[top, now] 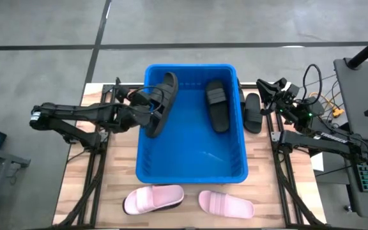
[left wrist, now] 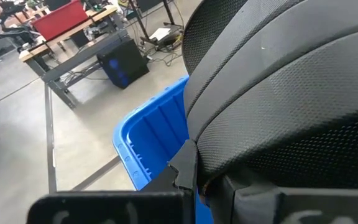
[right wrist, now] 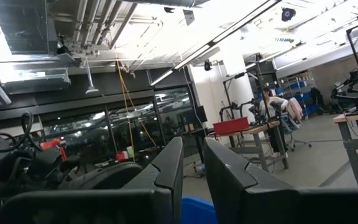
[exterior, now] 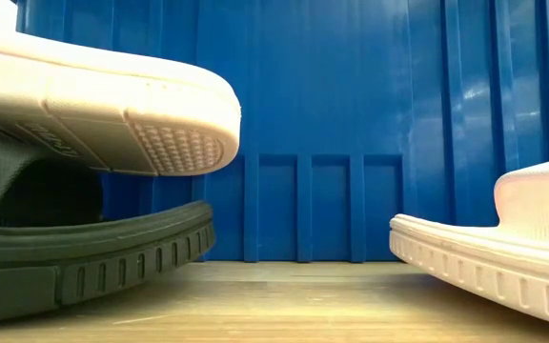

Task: Pick and place slides into bin
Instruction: Put the black slides into the blue organizer bin

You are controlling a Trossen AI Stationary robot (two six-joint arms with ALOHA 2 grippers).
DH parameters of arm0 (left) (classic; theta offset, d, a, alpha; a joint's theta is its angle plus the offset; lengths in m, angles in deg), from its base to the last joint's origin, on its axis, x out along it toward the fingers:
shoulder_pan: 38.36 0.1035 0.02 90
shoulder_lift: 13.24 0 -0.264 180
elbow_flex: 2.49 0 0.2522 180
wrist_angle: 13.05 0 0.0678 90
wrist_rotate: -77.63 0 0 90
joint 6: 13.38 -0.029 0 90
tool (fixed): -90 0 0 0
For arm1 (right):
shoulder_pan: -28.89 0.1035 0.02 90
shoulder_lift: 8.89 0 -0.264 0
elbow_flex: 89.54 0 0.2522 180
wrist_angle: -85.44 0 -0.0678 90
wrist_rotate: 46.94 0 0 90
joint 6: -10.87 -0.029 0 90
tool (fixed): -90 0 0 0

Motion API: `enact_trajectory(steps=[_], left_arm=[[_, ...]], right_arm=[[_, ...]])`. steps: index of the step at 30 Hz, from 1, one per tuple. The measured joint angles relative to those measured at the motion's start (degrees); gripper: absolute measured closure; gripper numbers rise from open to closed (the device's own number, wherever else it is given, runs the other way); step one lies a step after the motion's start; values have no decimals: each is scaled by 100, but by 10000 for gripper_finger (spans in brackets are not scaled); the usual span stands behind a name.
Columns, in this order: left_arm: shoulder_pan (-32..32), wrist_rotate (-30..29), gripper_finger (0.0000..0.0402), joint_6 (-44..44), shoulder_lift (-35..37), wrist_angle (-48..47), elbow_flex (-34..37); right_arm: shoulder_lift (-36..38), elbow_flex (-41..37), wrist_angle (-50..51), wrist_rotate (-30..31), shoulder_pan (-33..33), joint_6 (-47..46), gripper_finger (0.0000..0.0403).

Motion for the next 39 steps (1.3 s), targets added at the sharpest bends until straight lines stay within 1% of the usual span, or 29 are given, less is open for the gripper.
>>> enact_trajectory(steps=[7,15,17,24,28,31,39], left_arm=[[36,132,401,-11,-149,11,-2],[86,295,401,-39,-524,152,-66],[90,337,401,-290,-611,225,-66],[185,559,401,-991,-786,983,-66],[322,717,401,-1062,-807,1265,-68],[424,787,401,-1078,-803,1296,-80],[618,1038,401,-1812,-799,2074,-83]], right_arm=[[-2,0,0,0,0,0,346],[0,0,0,0,0,0,346],[0,0,0,0,2,-1,346],[0,0,0,0,2,-29,346],[-1,0,0,0,2,-44,346],[0,0,0,-1,2,-45,346],[-1,0,-2,0,2,-44,346]])
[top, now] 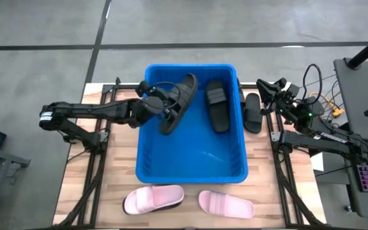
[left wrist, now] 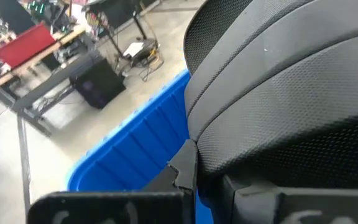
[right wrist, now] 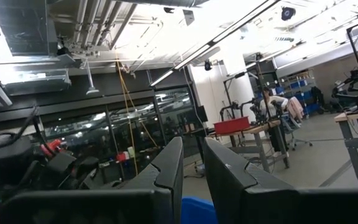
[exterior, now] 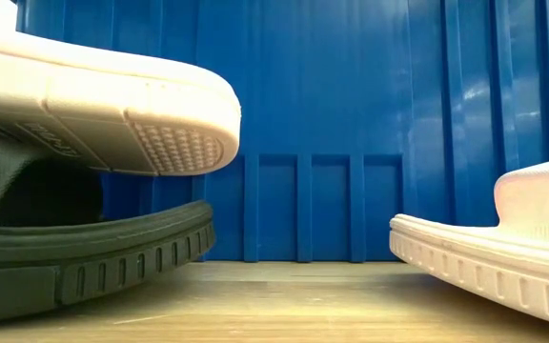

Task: Pick and place slides into bin
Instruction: Put the black slides into the blue organizer bin

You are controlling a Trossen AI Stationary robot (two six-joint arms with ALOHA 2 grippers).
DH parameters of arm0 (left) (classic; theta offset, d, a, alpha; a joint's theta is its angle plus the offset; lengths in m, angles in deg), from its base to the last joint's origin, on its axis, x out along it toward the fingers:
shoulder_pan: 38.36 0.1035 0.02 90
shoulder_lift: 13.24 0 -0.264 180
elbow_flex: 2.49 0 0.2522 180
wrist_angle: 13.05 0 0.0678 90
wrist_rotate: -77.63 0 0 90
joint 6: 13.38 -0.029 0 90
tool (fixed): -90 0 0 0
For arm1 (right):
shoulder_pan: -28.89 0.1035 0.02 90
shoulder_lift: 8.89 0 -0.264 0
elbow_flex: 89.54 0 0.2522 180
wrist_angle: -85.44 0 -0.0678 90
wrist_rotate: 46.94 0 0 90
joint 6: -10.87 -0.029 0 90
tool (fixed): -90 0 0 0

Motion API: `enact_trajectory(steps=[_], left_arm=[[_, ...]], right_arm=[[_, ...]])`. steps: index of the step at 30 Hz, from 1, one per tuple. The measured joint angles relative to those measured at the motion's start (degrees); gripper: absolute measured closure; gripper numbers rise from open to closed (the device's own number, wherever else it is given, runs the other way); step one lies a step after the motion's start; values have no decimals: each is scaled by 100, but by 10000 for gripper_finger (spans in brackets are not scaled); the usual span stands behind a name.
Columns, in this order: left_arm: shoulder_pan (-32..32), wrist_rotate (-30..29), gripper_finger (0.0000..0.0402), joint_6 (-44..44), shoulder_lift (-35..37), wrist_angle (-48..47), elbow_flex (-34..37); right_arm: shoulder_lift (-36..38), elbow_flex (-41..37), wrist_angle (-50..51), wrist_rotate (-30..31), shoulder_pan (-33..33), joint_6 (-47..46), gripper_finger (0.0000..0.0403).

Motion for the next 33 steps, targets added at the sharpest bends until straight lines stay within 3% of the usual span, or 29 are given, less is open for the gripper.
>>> enact_trajectory(steps=[10,18,21,28,33], left_arm=[[272,251,401,-704,-299,620,-56],[454,404,401,-851,-1162,672,-613],[486,147,401,-815,-1542,562,-931],[493,-531,401,-124,-2267,-567,-1680],[496,-396,401,1071,-2573,-1202,-1935]], right_arm=[[0,0,-4,-1,-2,-218,346],[-1,0,-2,-2,0,-258,346],[-1,0,-2,0,0,-259,346],[-1,0,0,0,0,-168,346],[-1,0,2,0,0,-105,346]])
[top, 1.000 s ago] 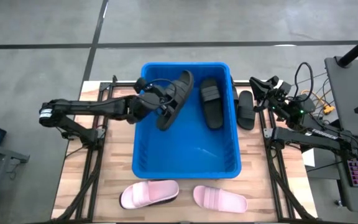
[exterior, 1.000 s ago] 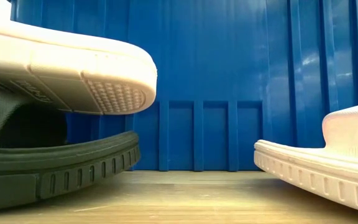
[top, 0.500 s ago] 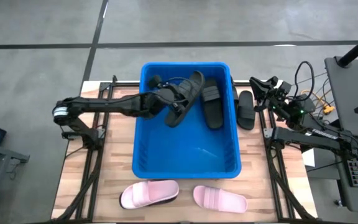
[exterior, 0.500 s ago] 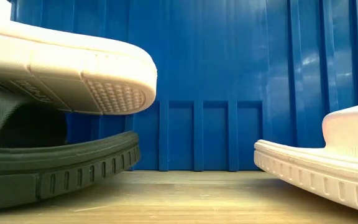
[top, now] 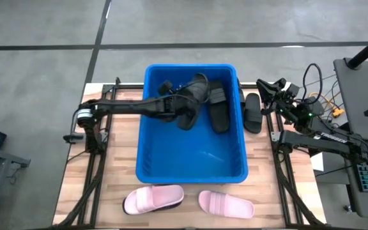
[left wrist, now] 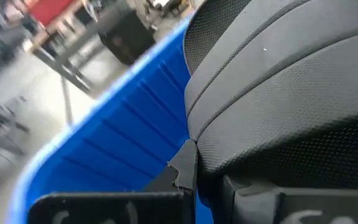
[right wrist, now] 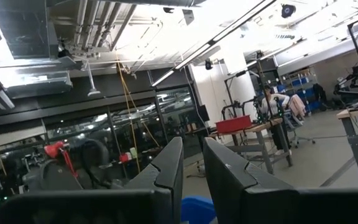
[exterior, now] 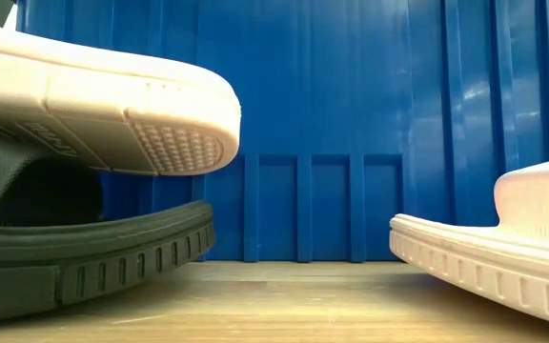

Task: Pick and place slides into bin
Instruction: Put the black slides into the blue organizer bin

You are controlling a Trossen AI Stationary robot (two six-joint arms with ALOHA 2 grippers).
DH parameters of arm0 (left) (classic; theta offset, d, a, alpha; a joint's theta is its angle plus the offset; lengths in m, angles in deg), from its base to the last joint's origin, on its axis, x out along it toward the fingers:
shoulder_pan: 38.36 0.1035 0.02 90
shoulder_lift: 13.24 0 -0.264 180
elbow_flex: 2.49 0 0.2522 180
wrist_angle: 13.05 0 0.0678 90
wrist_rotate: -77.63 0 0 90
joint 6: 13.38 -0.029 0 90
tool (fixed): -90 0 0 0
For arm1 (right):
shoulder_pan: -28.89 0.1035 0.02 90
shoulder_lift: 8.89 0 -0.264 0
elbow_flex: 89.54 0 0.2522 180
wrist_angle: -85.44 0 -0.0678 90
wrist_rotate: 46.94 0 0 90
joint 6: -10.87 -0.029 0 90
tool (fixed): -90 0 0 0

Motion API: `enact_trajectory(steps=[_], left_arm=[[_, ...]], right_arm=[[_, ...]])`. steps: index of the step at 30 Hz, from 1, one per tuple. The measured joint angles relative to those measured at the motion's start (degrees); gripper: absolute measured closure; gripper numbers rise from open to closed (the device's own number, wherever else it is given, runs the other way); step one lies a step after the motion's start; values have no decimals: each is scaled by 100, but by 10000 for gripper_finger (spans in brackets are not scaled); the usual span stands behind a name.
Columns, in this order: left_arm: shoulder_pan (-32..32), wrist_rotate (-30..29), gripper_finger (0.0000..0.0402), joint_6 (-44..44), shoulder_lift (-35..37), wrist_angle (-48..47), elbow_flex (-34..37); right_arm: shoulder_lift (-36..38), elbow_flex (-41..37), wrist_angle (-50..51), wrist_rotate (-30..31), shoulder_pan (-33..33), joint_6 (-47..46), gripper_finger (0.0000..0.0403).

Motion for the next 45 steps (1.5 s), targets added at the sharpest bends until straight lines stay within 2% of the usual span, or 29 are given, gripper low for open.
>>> enact_trajectory(steps=[7,16,27,33,38,45], left_arm=[[8,94,401,763,-169,-152,-106],[148,91,401,2557,-287,-1331,-72],[250,265,401,2450,-854,-1888,-102],[426,481,401,3062,-1174,-1935,-126],[570,602,401,3184,-1563,-1929,-410],[642,639,401,2966,-2320,-2034,-1188]], right_arm=[[-2,0,2,0,0,3,346],[-9,0,9,0,-1,-145,346],[-12,0,512,-2,-1,-106,346],[-12,0,699,-3,-2,-136,346],[2,0,692,-4,-2,-143,346],[-1,0,691,-4,-2,-149,346]])
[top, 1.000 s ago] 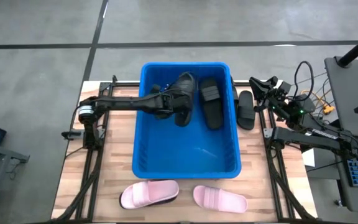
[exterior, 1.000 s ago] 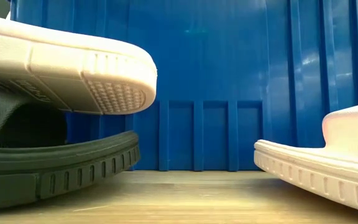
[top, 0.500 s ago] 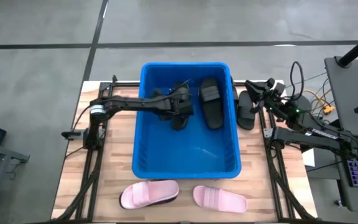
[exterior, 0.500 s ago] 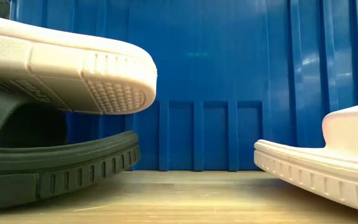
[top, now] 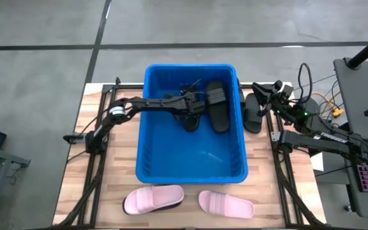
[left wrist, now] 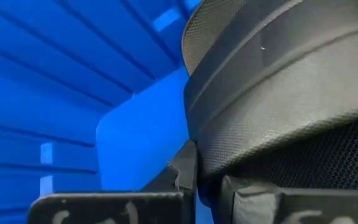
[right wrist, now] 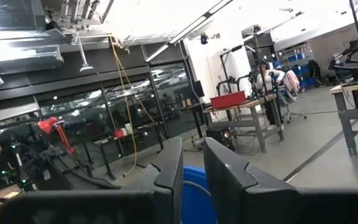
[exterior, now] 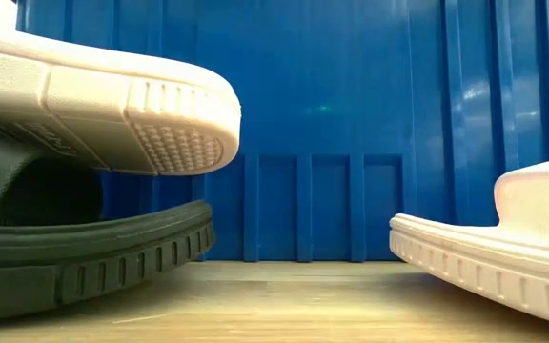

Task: Pick and place slides into bin
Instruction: Put the black slides into the blue organizer bin

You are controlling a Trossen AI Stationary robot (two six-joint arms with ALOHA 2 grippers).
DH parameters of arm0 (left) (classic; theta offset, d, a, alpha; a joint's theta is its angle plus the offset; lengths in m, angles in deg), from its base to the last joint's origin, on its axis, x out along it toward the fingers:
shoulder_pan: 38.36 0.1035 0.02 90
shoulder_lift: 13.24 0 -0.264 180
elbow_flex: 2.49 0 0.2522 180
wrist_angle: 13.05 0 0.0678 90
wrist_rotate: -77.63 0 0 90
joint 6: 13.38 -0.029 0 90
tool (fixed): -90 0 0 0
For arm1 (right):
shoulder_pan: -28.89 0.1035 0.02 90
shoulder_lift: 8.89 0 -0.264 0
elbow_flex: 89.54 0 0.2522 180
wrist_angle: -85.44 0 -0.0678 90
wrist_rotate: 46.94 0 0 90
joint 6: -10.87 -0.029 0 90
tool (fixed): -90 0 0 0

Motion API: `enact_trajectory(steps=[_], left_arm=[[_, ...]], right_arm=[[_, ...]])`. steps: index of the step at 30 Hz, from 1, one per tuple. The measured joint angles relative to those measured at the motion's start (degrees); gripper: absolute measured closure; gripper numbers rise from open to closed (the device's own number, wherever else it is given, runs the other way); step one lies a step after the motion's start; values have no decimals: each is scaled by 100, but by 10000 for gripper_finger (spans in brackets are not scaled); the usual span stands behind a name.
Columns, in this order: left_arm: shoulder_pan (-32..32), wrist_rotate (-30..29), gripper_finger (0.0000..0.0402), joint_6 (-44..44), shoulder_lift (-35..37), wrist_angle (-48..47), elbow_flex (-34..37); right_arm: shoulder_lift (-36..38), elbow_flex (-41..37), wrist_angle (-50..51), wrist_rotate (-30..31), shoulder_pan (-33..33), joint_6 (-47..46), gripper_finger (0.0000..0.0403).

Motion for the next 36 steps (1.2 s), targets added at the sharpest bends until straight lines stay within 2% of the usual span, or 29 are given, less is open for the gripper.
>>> enact_trajectory(steps=[9,19,22,27,36], left_arm=[[-14,-104,401,-104,-648,-248,-799],[-9,-56,401,-209,-629,-10,-769],[-1,40,391,-353,-629,62,-815],[15,276,334,-412,-629,128,-816],[30,953,189,-1021,-619,248,-937]], right_arm=[[0,0,-4,0,0,1,346],[0,0,-2,-2,0,161,346],[0,0,-3,-1,0,195,346],[0,0,-3,-1,0,195,346],[0,0,-4,-2,0,214,346]])
